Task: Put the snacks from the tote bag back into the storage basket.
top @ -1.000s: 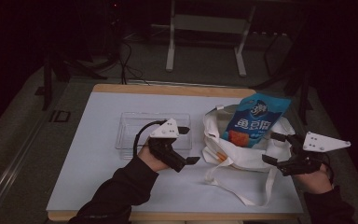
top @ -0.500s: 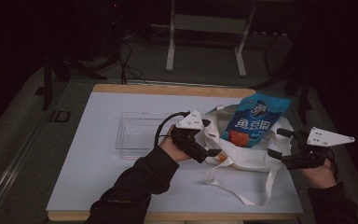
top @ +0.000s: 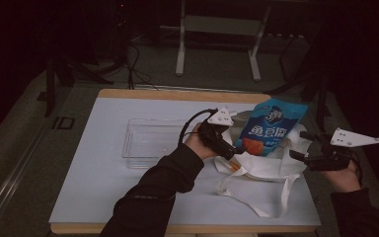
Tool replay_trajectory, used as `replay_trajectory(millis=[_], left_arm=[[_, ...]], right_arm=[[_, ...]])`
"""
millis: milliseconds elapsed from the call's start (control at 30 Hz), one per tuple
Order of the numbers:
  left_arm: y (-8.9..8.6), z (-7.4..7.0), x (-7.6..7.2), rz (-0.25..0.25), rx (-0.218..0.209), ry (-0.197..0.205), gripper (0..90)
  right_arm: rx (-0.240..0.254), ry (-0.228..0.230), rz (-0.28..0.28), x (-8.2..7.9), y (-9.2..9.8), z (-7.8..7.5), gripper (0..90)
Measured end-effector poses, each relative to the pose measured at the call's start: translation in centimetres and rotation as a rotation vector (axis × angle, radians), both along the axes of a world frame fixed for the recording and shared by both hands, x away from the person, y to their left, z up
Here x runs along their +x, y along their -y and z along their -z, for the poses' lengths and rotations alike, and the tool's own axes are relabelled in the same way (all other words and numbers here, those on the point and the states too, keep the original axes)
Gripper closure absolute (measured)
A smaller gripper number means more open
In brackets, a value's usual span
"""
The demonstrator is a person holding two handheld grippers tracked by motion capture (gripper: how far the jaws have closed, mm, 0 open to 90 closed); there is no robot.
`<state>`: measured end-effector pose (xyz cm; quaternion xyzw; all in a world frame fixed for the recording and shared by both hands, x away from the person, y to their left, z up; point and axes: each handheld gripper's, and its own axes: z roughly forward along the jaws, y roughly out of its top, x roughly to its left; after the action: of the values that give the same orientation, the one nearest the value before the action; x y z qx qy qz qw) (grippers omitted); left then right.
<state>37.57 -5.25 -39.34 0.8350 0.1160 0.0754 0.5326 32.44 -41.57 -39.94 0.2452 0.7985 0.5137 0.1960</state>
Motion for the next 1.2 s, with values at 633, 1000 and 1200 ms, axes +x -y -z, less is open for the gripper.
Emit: replay_trajectory(millis=[633, 1000, 1200], left_arm=[[3.2, 1.9, 3.9, -0.036, 0.035, -0.040, 12.0], [5.1, 1.9, 4.4, -0.044, 0.081, -0.036, 39.1], [5.8, 1.9, 4.6, -0.065, 0.076, -0.033, 52.8]], right_arm=[[0.012, -0.067, 0.076, 4.7, 1.7, 1.8, 19.2], [0.005, -0.093, 0.031, 6.7, 0.5, 1.9, 31.3], [-0.027, -0.087, 0.017, 7.2, -0.3, 1.8, 42.2]])
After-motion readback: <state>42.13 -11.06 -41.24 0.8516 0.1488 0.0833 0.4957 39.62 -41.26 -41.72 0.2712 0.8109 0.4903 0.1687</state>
